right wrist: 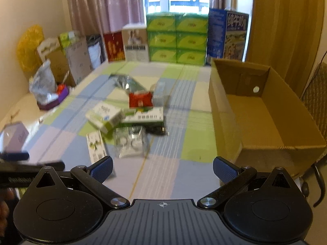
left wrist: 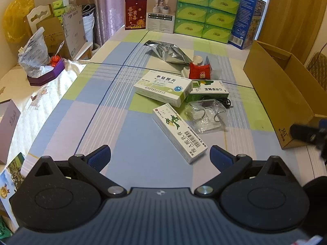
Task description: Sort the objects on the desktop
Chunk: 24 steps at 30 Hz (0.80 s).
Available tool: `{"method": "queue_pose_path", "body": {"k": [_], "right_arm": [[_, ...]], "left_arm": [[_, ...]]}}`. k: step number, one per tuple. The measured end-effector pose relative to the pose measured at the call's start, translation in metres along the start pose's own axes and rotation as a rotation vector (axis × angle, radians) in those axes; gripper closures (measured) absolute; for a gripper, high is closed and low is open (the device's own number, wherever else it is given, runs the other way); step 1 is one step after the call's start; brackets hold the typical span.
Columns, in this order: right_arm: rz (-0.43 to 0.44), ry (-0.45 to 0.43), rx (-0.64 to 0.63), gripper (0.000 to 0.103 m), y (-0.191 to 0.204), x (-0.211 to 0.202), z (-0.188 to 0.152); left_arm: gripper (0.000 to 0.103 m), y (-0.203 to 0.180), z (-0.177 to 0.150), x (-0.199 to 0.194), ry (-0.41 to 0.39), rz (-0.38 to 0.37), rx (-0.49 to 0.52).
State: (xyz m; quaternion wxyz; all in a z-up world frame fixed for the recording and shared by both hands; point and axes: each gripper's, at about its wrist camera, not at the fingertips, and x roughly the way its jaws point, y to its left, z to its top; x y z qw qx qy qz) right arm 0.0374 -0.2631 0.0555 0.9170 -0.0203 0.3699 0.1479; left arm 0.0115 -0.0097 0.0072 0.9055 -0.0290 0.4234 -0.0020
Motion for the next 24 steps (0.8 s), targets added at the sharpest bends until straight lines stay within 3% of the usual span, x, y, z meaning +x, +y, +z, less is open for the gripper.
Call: {"method": "queue_pose_path", "body": {"k": [8, 14, 24], "right_arm": [[0.086, -0.142, 0.033, 0.002, -0.001, 0.02, 0.01], [0.102, -0.125, -0.036, 0.002, 0.006, 0.06, 0.015], [0.143, -0.084, -0.047, 0.002, -0.006, 0.11, 0.033]], "left_arm": [[0.002, -0.002, -0.002, 0.03, 0.036, 0.01, -0.022], [0.003, -0.006, 0.0, 0.062, 0.06, -0.015, -0.043], [0.009, -0.015, 0.009, 0.117, 0.049, -0.075, -0.069]]}}
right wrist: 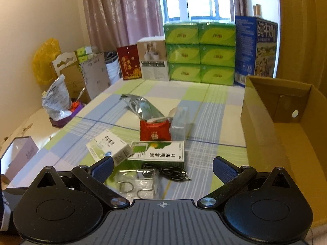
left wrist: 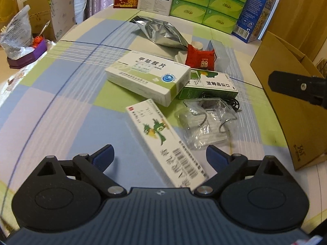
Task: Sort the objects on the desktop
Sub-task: 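Grasp the parrot medicine box with the left tool while the right tool grasps the clear tray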
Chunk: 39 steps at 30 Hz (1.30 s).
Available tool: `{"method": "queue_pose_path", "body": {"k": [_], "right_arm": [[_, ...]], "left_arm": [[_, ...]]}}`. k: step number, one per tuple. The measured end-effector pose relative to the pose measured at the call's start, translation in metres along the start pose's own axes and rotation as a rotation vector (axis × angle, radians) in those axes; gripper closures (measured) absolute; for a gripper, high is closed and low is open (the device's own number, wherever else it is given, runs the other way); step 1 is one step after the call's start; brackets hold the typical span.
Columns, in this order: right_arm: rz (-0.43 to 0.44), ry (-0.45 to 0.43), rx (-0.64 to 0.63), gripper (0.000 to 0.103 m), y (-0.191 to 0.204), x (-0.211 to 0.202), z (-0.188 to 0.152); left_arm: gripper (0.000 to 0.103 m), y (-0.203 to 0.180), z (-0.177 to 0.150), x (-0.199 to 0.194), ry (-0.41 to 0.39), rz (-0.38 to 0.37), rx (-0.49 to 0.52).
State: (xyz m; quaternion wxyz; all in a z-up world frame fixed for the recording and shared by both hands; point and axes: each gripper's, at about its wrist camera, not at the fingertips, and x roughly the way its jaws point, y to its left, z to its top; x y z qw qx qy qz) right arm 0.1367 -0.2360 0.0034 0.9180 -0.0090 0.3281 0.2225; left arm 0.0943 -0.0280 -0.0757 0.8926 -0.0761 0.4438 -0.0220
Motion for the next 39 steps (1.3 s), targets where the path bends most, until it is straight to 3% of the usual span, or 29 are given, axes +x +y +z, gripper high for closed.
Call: {"method": "queue_pose_path", "body": {"k": [6, 9, 11, 13, 28, 31, 39], "right_arm": [[0.032, 0.07, -0.011, 0.002, 0.003, 0.017, -0.006], [0.008, 0.102, -0.034, 0.002, 0.006, 0.022, -0.01], [0.005, 0.123, -0.043, 0.002, 0.007, 0.025, -0.012], [0.007, 0.137, -0.044, 0.002, 0.01, 0.029, -0.015], [0.015, 0.242, -0.072, 0.003, 0.044, 0.091, -0.013], [0.012, 0.26, -0.073, 0.015, 0.047, 0.102, -0.014], [-0.029, 0.288, -0.101, 0.032, 0.051, 0.116, -0.019]], "left_arm": [[0.028, 0.001, 0.001, 0.016, 0.01, 0.02, 0.045], [0.045, 0.006, 0.001, 0.014, 0.013, 0.057, 0.081], [0.062, 0.013, 0.001, 0.011, 0.009, 0.08, 0.102], [0.066, 0.021, -0.001, 0.01, 0.007, 0.091, 0.127], [0.069, 0.047, -0.003, 0.001, -0.019, 0.037, 0.087], [0.069, 0.05, -0.002, 0.001, -0.026, 0.026, 0.068], [0.065, 0.052, 0.002, 0.006, -0.038, 0.024, 0.051]]}}
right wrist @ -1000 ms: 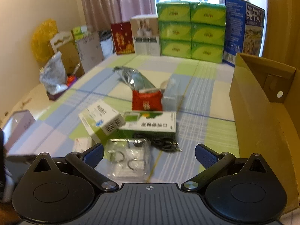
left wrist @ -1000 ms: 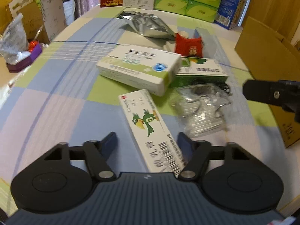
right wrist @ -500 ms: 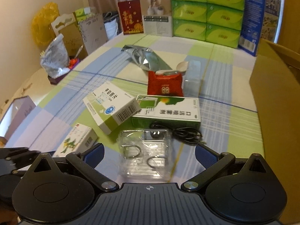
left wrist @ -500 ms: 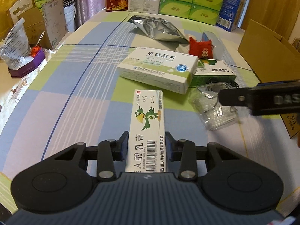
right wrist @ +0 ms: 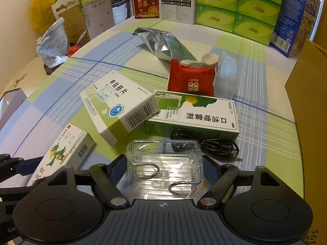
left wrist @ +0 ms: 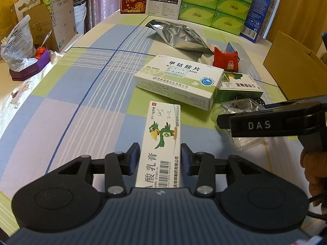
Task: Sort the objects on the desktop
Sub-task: 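Grasp the parrot medicine box with the left tool while the right tool grasps the clear tray, then carry both held items to the cardboard box and open both tools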
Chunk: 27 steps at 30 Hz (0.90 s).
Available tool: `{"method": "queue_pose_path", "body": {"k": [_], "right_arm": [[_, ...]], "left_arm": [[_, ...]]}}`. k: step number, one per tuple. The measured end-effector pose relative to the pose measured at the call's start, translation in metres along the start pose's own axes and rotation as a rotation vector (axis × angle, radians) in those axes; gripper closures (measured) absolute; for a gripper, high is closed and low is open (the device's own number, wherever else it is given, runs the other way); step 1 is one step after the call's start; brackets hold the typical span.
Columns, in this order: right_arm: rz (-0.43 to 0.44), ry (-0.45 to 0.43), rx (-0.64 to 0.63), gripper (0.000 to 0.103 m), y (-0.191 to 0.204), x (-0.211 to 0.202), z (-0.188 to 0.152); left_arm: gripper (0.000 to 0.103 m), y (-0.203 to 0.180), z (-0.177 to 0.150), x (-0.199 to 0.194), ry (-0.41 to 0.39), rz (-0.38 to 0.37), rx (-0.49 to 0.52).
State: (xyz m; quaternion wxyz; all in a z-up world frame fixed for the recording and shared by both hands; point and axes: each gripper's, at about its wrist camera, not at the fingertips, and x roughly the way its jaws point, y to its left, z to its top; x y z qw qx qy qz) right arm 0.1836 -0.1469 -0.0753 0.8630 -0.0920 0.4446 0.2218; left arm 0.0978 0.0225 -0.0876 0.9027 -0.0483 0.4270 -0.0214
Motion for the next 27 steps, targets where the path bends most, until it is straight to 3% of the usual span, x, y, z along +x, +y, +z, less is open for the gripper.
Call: {"method": "queue_pose_path", "body": {"k": [5, 27], "right_arm": [[-0.008, -0.004, -0.004, 0.039, 0.0, -0.002, -0.001], [-0.037, -0.034, 0.075, 0.039, -0.01, -0.032, -0.017]], "left_arm": [[0.064, -0.005, 0.002, 0.005, -0.009, 0.01, 0.018], [0.07, -0.007, 0.002, 0.003, -0.008, 0.049, 0.04]]}}
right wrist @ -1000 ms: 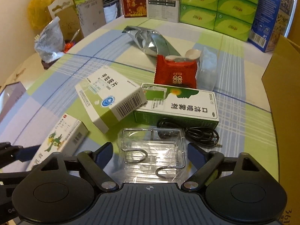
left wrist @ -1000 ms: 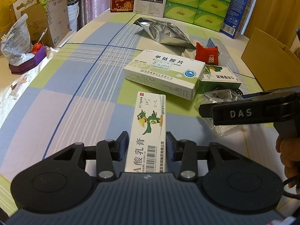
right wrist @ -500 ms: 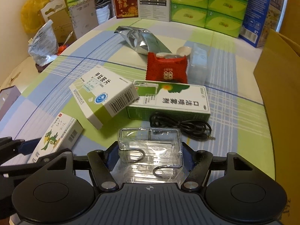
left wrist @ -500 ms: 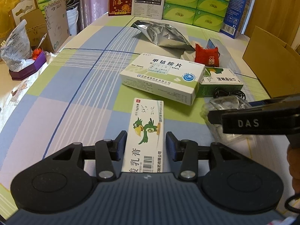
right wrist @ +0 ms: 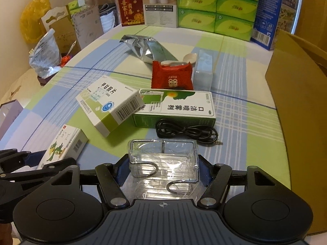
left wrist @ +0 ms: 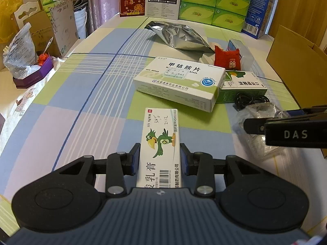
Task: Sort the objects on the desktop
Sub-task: 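Carry both held items to the cardboard box and open both tools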
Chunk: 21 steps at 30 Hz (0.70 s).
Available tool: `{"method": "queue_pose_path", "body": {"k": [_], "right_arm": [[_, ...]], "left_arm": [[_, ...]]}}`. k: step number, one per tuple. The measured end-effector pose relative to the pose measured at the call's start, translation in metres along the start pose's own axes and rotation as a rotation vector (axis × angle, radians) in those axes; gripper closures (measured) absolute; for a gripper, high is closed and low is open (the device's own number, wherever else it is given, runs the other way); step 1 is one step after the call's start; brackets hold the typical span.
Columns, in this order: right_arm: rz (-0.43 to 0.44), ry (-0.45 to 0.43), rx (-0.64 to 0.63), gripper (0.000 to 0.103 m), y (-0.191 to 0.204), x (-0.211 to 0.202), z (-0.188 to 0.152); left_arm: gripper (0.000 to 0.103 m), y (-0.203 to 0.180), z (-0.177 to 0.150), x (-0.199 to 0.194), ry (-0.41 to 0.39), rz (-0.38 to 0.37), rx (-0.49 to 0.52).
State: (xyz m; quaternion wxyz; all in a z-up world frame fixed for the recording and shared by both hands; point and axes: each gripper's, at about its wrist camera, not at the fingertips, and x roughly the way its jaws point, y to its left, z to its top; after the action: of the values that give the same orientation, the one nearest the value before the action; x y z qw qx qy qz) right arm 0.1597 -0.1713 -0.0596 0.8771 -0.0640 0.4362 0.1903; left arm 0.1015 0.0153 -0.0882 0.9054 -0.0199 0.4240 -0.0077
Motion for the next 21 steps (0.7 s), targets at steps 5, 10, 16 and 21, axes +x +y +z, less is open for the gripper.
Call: {"method": "queue_pose_path", "body": {"k": [5, 10, 16, 21], "right_arm": [[0.0, -0.038, 0.02, 0.039, -0.004, -0.013, -0.002], [-0.008, -0.07, 0.022, 0.039, -0.003, -0.03, -0.01], [-0.015, -0.104, 0.047, 0.039, -0.006, -0.048, -0.02], [-0.018, -0.146, 0.081, 0.039, -0.009, -0.072, -0.026]], "left_arm": [[0.07, -0.002, -0.001, -0.008, -0.012, 0.012, 0.021], [0.07, -0.006, -0.001, -0.018, -0.032, -0.009, 0.025], [0.07, -0.002, -0.002, -0.034, -0.054, -0.06, 0.0], [0.07, -0.008, 0.004, -0.05, -0.071, -0.059, 0.017]]}}
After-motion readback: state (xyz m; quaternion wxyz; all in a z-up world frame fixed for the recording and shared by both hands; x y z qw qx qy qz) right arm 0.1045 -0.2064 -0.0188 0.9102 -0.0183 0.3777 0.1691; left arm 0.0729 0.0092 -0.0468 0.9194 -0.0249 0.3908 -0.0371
